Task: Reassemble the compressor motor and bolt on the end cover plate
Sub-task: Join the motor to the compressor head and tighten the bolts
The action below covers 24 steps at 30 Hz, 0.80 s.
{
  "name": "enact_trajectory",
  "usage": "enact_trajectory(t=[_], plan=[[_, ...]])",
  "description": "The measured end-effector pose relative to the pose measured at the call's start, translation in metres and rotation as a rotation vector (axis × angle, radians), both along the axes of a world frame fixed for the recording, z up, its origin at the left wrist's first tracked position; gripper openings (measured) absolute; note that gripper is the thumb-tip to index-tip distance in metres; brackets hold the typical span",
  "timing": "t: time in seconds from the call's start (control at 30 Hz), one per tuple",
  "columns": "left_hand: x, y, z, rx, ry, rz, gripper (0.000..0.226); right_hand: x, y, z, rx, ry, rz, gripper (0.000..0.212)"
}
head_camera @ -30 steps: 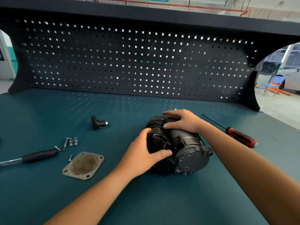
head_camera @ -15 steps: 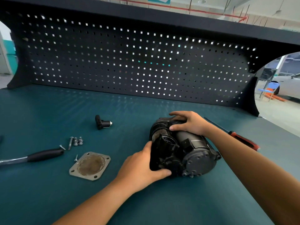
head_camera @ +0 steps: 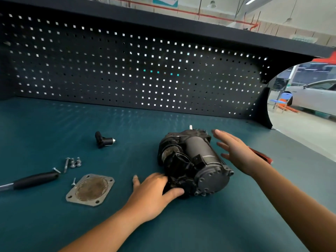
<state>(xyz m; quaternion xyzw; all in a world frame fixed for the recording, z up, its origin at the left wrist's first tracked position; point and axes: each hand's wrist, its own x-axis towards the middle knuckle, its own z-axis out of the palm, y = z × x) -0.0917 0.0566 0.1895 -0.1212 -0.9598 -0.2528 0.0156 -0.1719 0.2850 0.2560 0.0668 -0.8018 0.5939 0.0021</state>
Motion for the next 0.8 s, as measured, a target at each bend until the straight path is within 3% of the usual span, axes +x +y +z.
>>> enact_trajectory(t=[0.1, 0.2, 0.3, 0.47, 0.57, 0.63, 0.73, 0.8], plan=[[0.002, 0.002, 0.0, 0.024, 0.034, 0.015, 0.038, 0.02, -0.007, -0.002, 0.048, -0.021, 0.174, 0.061], [0.006, 0.006, 0.0, 0.022, 0.118, 0.057, 0.036, 0.034, -0.019, -0.003, 0.168, 0.048, 0.255, 0.058], [0.01, 0.01, -0.001, -0.018, 0.187, 0.077, 0.038, 0.039, -0.018, -0.003, 0.125, 0.044, 0.235, 0.062], [0.011, 0.013, 0.002, 0.154, 0.092, 0.073, 0.039, 0.042, -0.018, -0.001, 0.235, 0.026, 0.268, 0.059], [0.012, 0.014, 0.006, 0.342, -0.013, 0.074, 0.031, 0.043, -0.018, 0.003, 0.301, 0.012, 0.29, 0.049], [0.01, 0.016, 0.008, 0.573, -0.162, 0.068, 0.02, 0.045, -0.02, 0.009, 0.366, 0.004, 0.305, 0.046], [0.01, 0.017, 0.014, 0.962, -0.403, 0.066, 0.01, 0.045, -0.028, 0.013, 0.787, 0.115, 0.27, 0.054], [0.011, 0.017, 0.016, 1.074, -0.477, 0.071, 0.007, 0.046, -0.04, 0.016, 0.972, 0.209, 0.232, 0.066]])
